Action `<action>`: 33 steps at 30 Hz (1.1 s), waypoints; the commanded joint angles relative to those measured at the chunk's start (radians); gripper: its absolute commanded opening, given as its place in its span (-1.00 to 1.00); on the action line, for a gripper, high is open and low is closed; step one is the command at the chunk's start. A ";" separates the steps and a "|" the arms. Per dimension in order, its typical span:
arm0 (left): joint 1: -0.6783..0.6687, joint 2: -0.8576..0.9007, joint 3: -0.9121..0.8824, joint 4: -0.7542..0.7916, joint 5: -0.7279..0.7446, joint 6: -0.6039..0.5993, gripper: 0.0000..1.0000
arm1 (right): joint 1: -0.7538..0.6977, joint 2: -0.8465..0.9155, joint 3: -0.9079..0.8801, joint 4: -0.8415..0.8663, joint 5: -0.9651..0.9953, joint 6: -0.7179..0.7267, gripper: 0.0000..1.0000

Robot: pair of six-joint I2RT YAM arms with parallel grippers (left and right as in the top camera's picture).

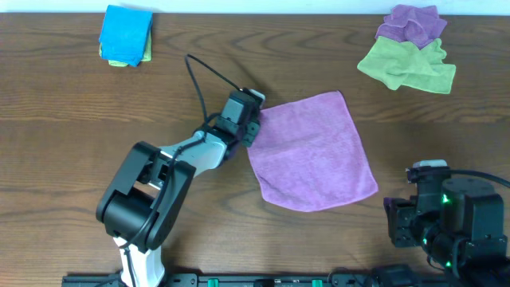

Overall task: Fold the cloth
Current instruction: 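Drag the cloth corner left with the left gripper to flatten it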

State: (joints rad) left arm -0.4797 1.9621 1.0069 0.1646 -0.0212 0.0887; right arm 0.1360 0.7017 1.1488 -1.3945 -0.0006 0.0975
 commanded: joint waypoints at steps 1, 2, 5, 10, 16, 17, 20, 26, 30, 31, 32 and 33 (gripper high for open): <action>0.043 0.014 0.016 -0.003 -0.034 0.024 -0.89 | -0.006 -0.004 -0.001 -0.002 -0.004 0.011 -0.05; 0.053 0.014 0.016 -0.003 -0.031 0.022 -0.89 | -0.006 -0.004 -0.001 -0.002 -0.004 0.011 -0.05; 0.063 0.014 0.016 -0.002 -0.027 0.016 -0.89 | -0.006 -0.004 -0.001 -0.001 -0.004 0.010 -0.03; 0.066 0.014 0.018 0.002 -0.042 0.016 -0.89 | -0.006 -0.004 -0.001 0.000 -0.003 0.010 -0.02; 0.072 0.014 0.018 0.005 -0.042 0.016 -0.89 | -0.006 -0.004 -0.001 -0.001 -0.003 0.010 0.01; 0.077 0.014 0.018 0.005 -0.042 0.016 -0.89 | -0.006 -0.004 -0.001 -0.001 -0.003 0.010 0.02; 0.093 0.014 0.018 0.002 -0.042 0.016 -0.89 | -0.006 -0.004 -0.001 -0.001 -0.003 0.010 0.03; 0.140 0.014 0.018 -0.022 -0.042 0.016 -0.89 | -0.006 -0.004 -0.001 -0.001 -0.003 0.010 0.04; 0.181 0.014 0.018 -0.023 -0.042 0.021 -0.89 | -0.006 -0.004 -0.001 -0.001 -0.003 0.010 0.05; 0.196 0.014 0.018 -0.026 -0.042 0.021 -0.89 | -0.006 -0.004 -0.001 -0.001 -0.003 0.010 0.04; 0.211 0.014 0.018 -0.027 -0.042 0.020 -0.89 | -0.006 -0.004 -0.001 -0.002 -0.003 0.010 0.05; 0.224 0.014 0.018 -0.029 -0.042 0.020 -0.89 | -0.006 -0.004 -0.001 -0.002 -0.003 0.010 0.05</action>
State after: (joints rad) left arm -0.2924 1.9621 1.0096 0.1440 -0.0376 0.0982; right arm 0.1360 0.7017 1.1488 -1.3945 -0.0010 0.0982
